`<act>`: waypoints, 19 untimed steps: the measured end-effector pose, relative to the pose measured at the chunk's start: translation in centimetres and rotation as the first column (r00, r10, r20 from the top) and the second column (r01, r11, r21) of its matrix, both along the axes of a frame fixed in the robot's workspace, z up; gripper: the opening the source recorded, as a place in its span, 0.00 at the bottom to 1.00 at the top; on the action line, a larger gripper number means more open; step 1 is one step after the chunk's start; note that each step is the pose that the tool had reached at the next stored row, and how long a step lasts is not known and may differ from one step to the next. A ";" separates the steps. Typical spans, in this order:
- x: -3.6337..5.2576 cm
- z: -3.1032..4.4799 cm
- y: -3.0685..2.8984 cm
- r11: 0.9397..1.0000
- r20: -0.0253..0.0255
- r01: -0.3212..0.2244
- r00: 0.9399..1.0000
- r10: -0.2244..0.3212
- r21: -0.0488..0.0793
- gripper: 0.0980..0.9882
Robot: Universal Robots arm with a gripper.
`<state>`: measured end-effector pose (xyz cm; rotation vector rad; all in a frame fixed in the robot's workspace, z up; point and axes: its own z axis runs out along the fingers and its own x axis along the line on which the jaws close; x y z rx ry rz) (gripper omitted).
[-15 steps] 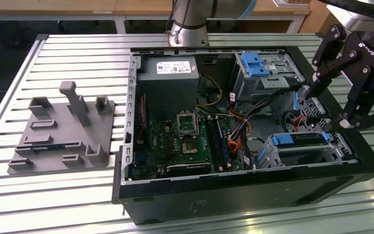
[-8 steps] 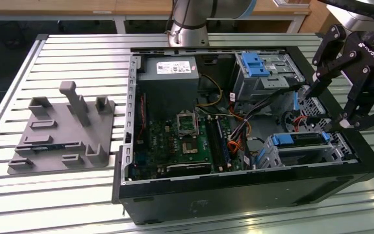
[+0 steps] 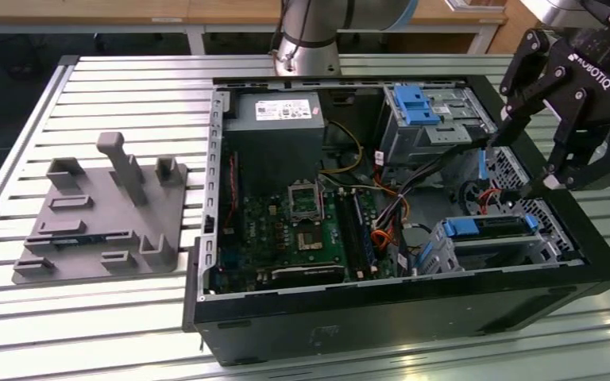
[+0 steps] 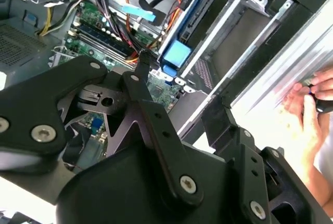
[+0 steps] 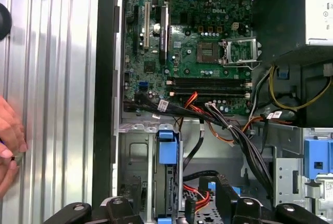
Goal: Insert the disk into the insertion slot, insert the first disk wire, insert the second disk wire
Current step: 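Insert the first disk wire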
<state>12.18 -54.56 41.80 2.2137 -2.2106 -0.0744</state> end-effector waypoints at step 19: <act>3.00 -0.78 0.72 0.994 -0.018 0.095 0.995 -0.096 -0.049 0.65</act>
